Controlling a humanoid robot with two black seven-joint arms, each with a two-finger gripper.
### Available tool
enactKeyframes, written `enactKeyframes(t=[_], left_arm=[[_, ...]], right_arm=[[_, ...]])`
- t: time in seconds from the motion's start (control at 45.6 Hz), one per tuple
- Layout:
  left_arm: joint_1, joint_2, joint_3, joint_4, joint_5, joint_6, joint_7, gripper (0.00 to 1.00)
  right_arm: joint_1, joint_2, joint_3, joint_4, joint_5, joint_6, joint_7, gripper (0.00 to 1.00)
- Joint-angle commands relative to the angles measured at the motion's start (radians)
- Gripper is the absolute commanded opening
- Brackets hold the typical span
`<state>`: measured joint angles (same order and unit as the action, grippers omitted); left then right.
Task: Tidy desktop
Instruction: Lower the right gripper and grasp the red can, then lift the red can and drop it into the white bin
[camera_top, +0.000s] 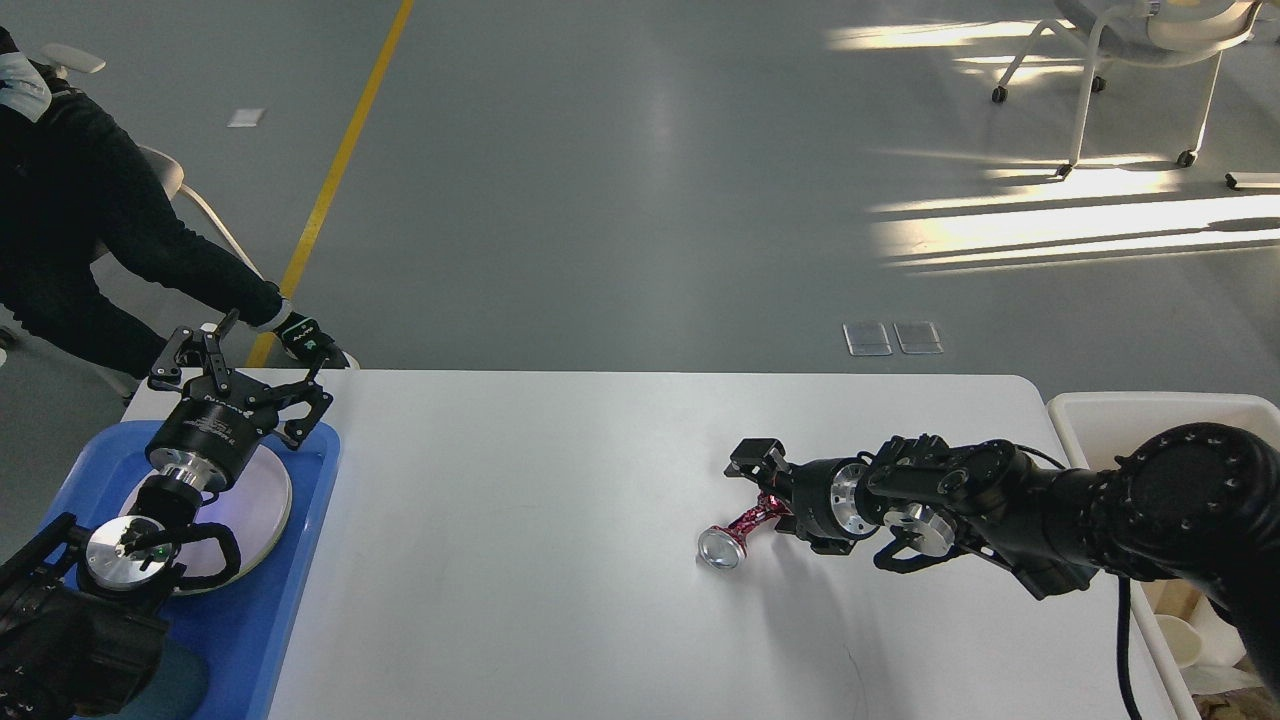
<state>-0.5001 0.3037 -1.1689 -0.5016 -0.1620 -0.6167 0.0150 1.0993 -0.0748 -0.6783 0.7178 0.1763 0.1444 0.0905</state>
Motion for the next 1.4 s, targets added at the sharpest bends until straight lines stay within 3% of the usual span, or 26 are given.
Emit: enactKeyframes(t=[0.0,0.175,0.307,0.394,0.504,0.767,1.03,1.183,1.38], left_arm=[[0.000,0.000,0.000,0.000,-0.001,0.000,0.000,0.96],[0.000,0.000,0.000,0.000,-0.001,0.000,0.000,0.96],[0.000,0.000,0.000,0.000,-0.001,0.000,0.000,0.96],[0.000,0.000,0.000,0.000,-0.001,0.000,0.000,0.96],[0.000,0.000,0.000,0.000,-0.001,0.000,0.000,0.96],[0.000,0.000,0.000,0.000,-0.001,0.000,0.000,0.96],[0.000,0.000,0.000,0.000,-0.001,0.000,0.000,0.96],[0.000,0.000,0.000,0.000,-0.001,0.000,0.000,0.96],[0.000,0.000,0.000,0.000,-0.001,0.000,0.000,0.96]], right_arm=[[-0.010,0.006,-0.001,0.002,-0.001,-0.002,0.000,0.94],[-0.021,0.024,-0.001,0.003,-0.004,0.000,-0.001,0.71],[-0.029,0.035,-0.003,0.005,-0.009,0.000,-0.001,0.67],[-0.033,0.036,-0.004,0.011,-0.011,0.003,-0.003,0.50],[-0.033,0.036,-0.007,0.012,-0.011,0.006,-0.008,0.35],[-0.030,0.036,-0.009,0.015,-0.012,0.017,-0.021,0.12],[0.017,0.012,-0.026,0.087,-0.014,0.018,-0.021,0.07],[0.165,-0.137,-0.024,0.238,-0.015,0.032,-0.021,0.04],[0.361,-0.342,-0.026,0.400,-0.018,0.193,-0.020,0.04]])
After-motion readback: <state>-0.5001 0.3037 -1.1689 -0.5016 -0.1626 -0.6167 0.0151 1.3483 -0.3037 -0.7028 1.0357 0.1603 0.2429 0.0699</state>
